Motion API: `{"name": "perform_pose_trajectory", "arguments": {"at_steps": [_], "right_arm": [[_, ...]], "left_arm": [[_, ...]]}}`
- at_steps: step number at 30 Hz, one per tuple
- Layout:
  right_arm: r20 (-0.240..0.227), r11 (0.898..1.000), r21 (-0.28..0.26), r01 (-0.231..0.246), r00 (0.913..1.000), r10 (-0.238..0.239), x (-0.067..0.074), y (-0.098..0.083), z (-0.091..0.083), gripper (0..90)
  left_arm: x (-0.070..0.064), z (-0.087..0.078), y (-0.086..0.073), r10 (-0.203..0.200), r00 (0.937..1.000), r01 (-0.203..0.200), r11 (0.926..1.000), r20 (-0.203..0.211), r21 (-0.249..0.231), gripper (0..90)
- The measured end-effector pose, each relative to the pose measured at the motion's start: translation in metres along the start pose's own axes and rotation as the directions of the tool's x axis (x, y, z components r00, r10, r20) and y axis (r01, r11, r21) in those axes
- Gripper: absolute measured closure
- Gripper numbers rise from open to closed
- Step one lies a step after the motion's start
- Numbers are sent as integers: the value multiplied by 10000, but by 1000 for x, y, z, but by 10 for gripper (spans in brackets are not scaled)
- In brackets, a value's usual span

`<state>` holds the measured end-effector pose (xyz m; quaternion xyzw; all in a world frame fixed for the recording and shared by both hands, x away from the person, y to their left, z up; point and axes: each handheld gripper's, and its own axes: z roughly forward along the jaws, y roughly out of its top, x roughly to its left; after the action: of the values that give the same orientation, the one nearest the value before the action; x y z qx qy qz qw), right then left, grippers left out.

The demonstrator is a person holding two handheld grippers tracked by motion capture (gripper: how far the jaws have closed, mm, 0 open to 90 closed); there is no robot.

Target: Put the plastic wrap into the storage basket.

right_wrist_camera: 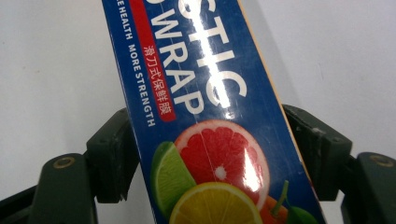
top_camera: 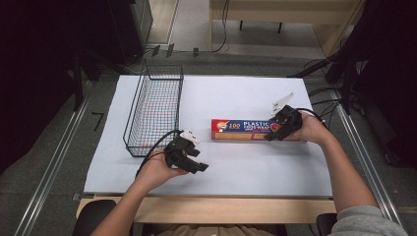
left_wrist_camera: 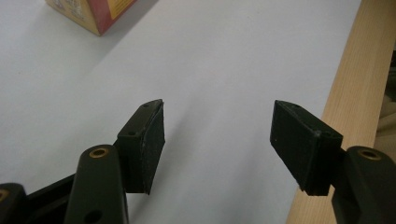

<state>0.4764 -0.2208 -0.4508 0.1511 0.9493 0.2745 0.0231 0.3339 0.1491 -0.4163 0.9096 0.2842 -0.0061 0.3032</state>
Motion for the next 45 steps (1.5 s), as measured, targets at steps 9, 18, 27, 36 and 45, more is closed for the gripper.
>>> {"name": "perform_pose_trajectory", "arguments": {"at_steps": [9,18,27,36,45], "right_arm": [[484,9963,308,801,9955,-815,7,-1,-1,370],[-178,9995,230,202,9996,-198,9,-2,-4,411],[-534,9969,495,-615,9965,641,20,0,-15,414],[-148,9991,147,-387,9991,389,36,4,-33,415],[64,9999,98,94,9999,-95,68,12,-40,415]], "left_arm": [[0,0,0,5,10000,-5,10000,48,-8,360],[2,-1,-1,-124,9999,124,9999,59,-112,360],[3,-5,-1,-88,10000,88,9998,29,-190,360],[2,-12,1,-47,10000,46,9995,-28,-310,360],[-1,-22,4,167,9999,-165,9989,39,-446,359]]}}
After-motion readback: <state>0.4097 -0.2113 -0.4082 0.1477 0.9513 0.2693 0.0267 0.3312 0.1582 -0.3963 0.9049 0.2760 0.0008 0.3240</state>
